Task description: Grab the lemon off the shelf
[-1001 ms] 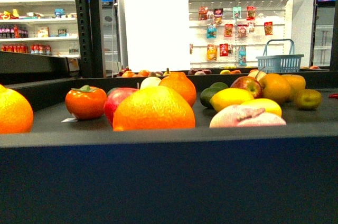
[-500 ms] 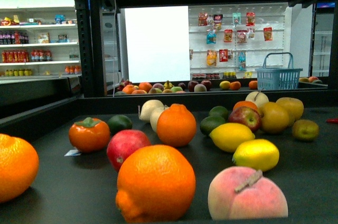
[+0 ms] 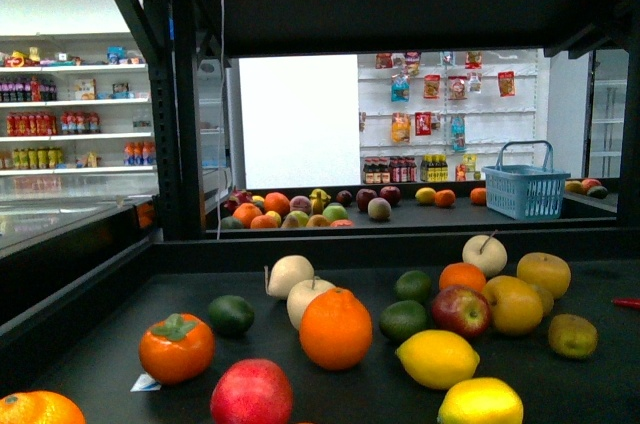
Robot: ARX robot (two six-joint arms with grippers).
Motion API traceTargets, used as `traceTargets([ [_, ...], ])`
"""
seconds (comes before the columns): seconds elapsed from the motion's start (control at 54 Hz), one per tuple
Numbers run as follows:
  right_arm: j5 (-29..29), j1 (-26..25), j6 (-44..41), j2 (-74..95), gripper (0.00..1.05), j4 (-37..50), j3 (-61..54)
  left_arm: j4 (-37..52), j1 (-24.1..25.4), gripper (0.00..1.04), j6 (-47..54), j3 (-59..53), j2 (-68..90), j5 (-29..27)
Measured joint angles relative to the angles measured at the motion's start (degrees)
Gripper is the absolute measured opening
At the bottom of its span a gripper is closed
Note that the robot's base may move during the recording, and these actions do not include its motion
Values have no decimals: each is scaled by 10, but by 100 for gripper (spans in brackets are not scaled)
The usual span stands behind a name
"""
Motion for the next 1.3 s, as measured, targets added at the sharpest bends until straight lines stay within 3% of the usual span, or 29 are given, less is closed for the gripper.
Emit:
traceTargets([
  [0.908,1,0,0,0,102,0,0,0,0,97,0,0,0,0],
  [0.964,1,0,0,0,102,0,0,-29,7,97,-50,9,15,29],
  [1.093,1,0,0,0,102,0,0,31,80,97,-227,49,144,108],
  [1.297,1,0,0,0,102,0,0,154,276,97,-479,241,447,275],
])
